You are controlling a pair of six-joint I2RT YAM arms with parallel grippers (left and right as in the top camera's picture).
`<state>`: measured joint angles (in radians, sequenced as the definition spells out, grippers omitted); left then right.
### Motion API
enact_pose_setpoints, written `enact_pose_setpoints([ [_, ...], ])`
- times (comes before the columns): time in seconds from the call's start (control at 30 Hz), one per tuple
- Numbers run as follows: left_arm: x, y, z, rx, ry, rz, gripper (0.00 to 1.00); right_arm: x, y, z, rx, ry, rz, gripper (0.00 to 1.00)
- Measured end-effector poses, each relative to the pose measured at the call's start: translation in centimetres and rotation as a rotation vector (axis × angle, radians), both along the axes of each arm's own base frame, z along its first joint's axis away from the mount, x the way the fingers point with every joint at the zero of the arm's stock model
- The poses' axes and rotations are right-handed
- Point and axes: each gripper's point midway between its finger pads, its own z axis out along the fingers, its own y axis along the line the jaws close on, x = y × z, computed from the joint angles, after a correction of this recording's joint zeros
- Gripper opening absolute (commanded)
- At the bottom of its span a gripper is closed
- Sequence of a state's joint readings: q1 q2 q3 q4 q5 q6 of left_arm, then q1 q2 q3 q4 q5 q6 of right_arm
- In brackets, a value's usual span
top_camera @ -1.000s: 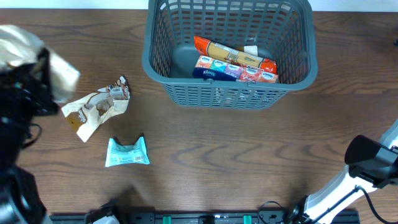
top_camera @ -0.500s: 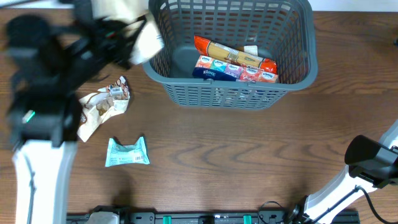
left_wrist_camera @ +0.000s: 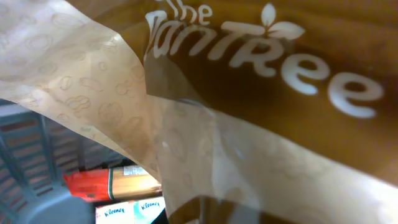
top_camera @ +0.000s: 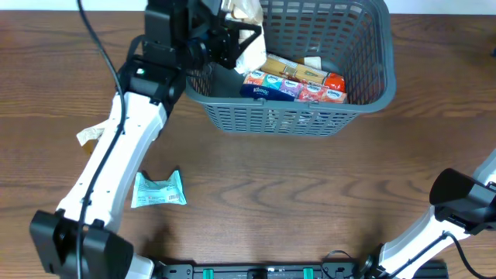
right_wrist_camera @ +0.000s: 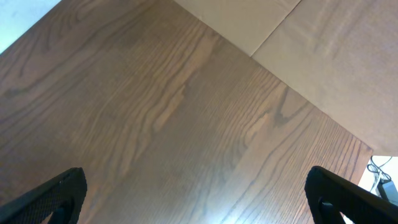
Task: Pack container
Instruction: 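Lower the wrapper into the basket and open the left gripper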
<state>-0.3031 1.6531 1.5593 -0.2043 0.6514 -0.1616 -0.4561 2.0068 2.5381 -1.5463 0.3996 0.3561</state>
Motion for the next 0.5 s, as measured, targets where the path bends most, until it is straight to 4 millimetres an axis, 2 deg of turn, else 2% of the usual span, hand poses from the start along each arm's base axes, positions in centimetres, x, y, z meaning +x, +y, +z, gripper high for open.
enact_pose_setpoints([
  [0.5, -0.1, 1.3, -3.5, 0.100, 0.103, 0.060, 0.06, 0.0, 0.0, 0.0, 0.000, 0.000, 0.000, 0.99],
])
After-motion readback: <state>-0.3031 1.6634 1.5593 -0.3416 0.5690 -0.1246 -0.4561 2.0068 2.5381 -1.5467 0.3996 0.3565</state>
